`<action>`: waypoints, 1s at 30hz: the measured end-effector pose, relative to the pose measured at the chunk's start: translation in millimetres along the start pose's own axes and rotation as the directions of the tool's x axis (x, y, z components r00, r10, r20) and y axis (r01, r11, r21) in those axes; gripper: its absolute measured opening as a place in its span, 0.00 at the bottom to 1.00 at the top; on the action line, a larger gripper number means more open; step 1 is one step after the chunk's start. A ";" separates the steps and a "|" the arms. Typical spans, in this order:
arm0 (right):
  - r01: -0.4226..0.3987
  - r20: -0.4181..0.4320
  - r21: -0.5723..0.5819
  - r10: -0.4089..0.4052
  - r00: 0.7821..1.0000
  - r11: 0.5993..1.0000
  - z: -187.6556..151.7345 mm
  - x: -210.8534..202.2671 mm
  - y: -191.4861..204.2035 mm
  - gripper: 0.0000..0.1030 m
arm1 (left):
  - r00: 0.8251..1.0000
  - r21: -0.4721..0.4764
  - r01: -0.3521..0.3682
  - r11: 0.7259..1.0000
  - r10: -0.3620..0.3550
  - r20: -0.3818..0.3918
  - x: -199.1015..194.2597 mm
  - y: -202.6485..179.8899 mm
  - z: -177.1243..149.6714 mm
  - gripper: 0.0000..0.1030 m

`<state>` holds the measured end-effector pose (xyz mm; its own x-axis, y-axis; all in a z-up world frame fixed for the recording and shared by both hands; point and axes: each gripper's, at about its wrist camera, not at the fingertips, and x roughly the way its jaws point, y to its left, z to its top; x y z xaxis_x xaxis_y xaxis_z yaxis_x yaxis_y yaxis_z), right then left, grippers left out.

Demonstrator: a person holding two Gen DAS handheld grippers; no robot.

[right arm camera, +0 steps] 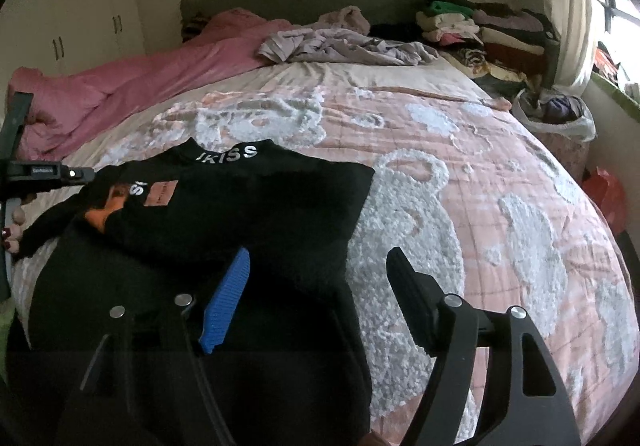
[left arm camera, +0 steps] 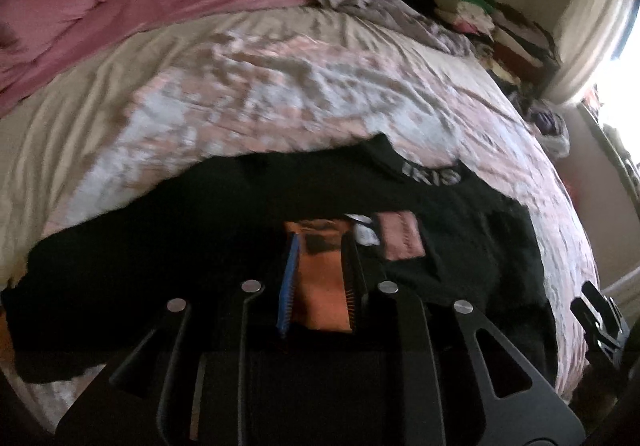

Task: Fold small clothes

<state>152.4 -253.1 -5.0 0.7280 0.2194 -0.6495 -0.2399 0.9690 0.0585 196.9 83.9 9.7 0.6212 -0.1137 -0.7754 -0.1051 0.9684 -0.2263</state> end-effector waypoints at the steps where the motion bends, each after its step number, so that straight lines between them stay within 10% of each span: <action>1: -0.004 0.001 -0.005 0.004 1.000 1.000 1.9 0.1 2.3 0.68 | 1.000 -0.009 -0.019 1.000 0.019 0.018 -5.0 6.2 1.6 0.13; 15: -0.058 0.018 -0.040 0.058 0.998 0.998 57.5 13.2 35.1 0.68 | 0.992 0.200 -0.017 0.980 0.042 -0.123 47.0 -56.4 -29.5 0.22; 30: -0.094 -0.113 -0.050 0.087 0.990 0.994 23.7 59.5 46.0 0.68 | 0.994 0.203 -0.015 0.979 0.036 -0.101 57.2 -43.1 -52.2 0.23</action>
<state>199.9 -192.8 -22.9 0.6267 0.2891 -0.7236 -0.3386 0.9374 0.0812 196.5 24.1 -55.7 0.5358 -0.1006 -0.8383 0.0453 0.9949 -0.0905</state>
